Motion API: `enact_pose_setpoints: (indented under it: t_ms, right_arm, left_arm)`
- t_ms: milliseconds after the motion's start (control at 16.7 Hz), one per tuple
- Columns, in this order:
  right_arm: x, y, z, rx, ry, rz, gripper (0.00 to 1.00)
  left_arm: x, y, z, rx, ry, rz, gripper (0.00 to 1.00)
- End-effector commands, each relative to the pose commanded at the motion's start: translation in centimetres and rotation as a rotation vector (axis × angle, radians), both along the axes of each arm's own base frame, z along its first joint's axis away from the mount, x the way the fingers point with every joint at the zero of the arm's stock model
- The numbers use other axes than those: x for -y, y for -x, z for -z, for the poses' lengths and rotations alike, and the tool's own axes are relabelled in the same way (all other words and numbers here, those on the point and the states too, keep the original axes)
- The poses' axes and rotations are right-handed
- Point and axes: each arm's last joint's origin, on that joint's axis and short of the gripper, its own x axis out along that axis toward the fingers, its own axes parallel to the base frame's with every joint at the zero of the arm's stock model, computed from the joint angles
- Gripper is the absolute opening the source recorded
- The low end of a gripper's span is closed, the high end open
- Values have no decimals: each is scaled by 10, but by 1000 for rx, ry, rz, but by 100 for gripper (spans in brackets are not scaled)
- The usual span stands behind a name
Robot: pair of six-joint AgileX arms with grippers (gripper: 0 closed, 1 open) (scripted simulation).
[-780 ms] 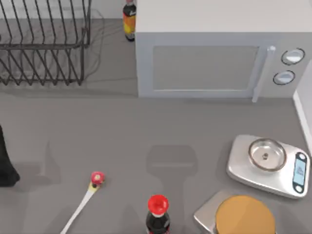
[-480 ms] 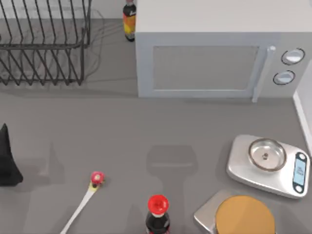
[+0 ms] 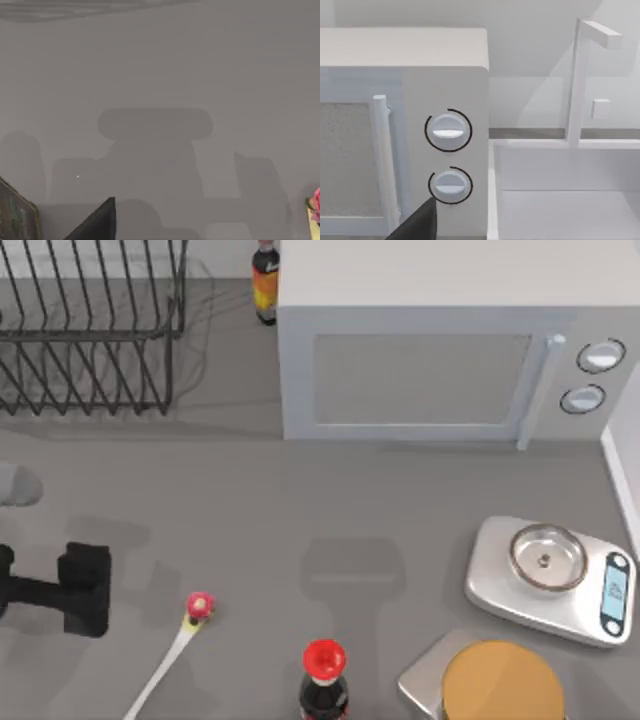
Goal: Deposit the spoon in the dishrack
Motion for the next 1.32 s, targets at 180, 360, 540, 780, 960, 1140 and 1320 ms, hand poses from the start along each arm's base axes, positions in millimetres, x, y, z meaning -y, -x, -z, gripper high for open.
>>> enact_pose_setpoints:
  t_ms: [180,360,540,780,960,1140,1320]
  right_arm:
    - [0,0,0,0,0,0,100]
    - [0,0,0,0,0,0,100]
    - [0,0,0,0,0,0,100]
    - [0,0,0,0,0,0,100]
    - [0,0,0,0,0,0,100]
    - [0,0,0,0,0,0,100]
    - [0,0,0,0,0,0,100]
  left_arm:
    - [24,-26,1,-308,-88,85,100]
    - [51,-46,5,-548,-183,155,100]
    - [75,-61,9,-703,-263,205,100]
    - [93,-71,13,-796,-319,235,100]
    - [93,-71,13,-799,-321,235,100]
    - [92,-72,14,-798,-319,232,100]
    - [94,-73,32,-803,-323,235,100]
